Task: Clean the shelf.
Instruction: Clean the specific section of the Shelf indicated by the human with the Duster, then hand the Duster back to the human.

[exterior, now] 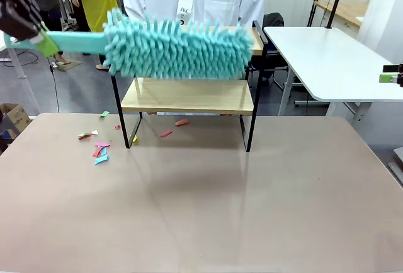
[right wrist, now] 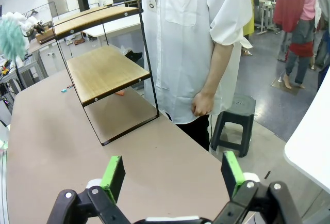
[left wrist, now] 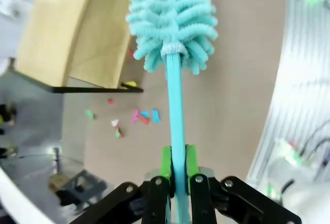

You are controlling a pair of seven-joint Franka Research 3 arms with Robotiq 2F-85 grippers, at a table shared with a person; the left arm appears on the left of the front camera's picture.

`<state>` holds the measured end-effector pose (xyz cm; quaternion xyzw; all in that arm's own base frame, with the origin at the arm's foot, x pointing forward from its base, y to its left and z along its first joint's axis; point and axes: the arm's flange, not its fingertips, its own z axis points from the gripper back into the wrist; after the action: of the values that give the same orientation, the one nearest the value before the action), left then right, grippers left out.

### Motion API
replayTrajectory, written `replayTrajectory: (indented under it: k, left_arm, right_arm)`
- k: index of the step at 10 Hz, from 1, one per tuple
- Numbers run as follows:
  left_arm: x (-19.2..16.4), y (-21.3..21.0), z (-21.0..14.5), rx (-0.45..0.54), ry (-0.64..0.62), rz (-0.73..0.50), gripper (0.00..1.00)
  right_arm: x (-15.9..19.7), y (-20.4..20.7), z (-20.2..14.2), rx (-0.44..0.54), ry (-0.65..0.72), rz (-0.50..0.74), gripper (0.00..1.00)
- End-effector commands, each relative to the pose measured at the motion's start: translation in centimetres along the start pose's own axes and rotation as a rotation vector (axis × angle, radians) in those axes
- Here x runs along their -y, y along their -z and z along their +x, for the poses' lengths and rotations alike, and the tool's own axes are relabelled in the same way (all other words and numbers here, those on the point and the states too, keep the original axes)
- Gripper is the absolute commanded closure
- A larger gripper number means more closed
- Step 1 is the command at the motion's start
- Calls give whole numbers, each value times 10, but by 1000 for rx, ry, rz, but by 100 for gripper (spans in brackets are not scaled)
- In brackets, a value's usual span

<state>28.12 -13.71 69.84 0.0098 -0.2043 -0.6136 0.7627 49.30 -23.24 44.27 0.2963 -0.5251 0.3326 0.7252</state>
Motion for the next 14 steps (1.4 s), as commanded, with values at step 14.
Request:
replayTrajectory:
  k: [14]
  left_arm:
    - [23, 108, 8, -454, 336, -219, 87]
  right_arm:
    - [-1, 0, 2, -7, -6, -1, 0]
